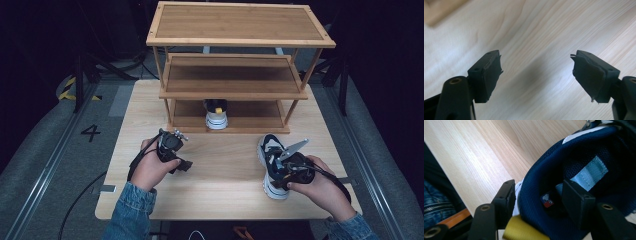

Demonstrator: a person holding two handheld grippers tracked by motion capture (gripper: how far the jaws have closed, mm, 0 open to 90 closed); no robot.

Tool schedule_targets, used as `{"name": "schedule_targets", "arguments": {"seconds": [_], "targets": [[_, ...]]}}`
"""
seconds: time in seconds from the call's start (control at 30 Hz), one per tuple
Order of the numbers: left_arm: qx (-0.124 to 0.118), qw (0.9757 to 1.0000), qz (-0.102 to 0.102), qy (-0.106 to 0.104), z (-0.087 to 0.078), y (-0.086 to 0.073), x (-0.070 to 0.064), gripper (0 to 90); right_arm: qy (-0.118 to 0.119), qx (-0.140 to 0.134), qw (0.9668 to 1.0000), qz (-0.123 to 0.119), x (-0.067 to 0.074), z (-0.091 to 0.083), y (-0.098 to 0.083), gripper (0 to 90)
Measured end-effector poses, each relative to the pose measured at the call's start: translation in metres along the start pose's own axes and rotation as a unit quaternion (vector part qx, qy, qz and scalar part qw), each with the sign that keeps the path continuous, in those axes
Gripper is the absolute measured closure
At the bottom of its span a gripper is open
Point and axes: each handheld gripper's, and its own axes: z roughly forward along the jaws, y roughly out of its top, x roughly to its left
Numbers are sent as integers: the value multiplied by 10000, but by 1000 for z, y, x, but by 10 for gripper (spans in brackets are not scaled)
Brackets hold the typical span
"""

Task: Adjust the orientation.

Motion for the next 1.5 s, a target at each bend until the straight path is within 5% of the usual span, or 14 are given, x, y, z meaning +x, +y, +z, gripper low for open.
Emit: {"name": "schedule_targets", "arguments": {"seconds": [0.2, 0.33, 0.73, 1.13, 1.5], "targets": [[6, 9998, -195, 61, 0, -8, 8, 210, 167, 197, 9997, -42, 0, 9, 2, 537], [7, 9997, -210, 77, -1, -12, 10, 207, 395, 327, 9985, -168, 1, 11, 6, 677], [-36, 9990, -426, 150, -10, -29, 15, 211, 361, 400, 9973, -503, 0, 8, 18, 687], [-287, 9967, -677, 347, -20, -62, 25, 203, 206, 178, 9968, -756, -22, 6, 62, 684], [-288, 9957, -799, 371, -21, -77, 31, 200, 178, 320, 9940, -1028, -52, 30, 114, 683]]}}
